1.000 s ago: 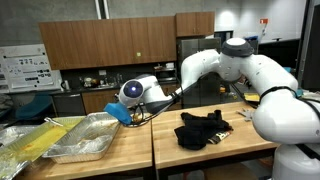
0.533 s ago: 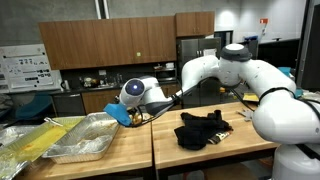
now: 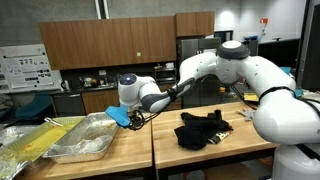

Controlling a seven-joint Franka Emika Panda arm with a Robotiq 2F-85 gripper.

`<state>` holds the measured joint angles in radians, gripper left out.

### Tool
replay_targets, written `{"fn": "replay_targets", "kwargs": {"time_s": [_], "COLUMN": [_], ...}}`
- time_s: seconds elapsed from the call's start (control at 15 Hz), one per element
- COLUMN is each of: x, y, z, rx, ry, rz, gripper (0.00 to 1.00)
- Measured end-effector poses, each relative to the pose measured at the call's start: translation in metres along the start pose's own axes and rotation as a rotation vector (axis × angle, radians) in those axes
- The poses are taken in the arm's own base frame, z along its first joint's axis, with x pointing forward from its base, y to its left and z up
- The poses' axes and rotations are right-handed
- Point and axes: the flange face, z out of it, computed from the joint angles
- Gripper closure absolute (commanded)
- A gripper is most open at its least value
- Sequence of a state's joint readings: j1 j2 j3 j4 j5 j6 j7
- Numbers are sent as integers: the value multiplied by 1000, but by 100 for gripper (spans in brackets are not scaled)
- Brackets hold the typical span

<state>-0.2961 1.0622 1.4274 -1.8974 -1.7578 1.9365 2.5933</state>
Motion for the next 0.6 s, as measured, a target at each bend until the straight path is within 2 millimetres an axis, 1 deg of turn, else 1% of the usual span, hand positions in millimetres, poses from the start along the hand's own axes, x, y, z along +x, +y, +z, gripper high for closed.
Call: {"fn": "replay_targets", "kwargs": {"time_s": [0.13, 0.27, 0.47, 0.6], "x": [10, 32, 81, 116], "y": [-7, -26, -53, -64], "z": [-2, -5, -4, -4], "rx": [-18, -33, -44, -48], "ry": [28, 72, 162, 241], "rz": [31, 88, 193, 264], "gripper": [0, 0, 0, 0]}}
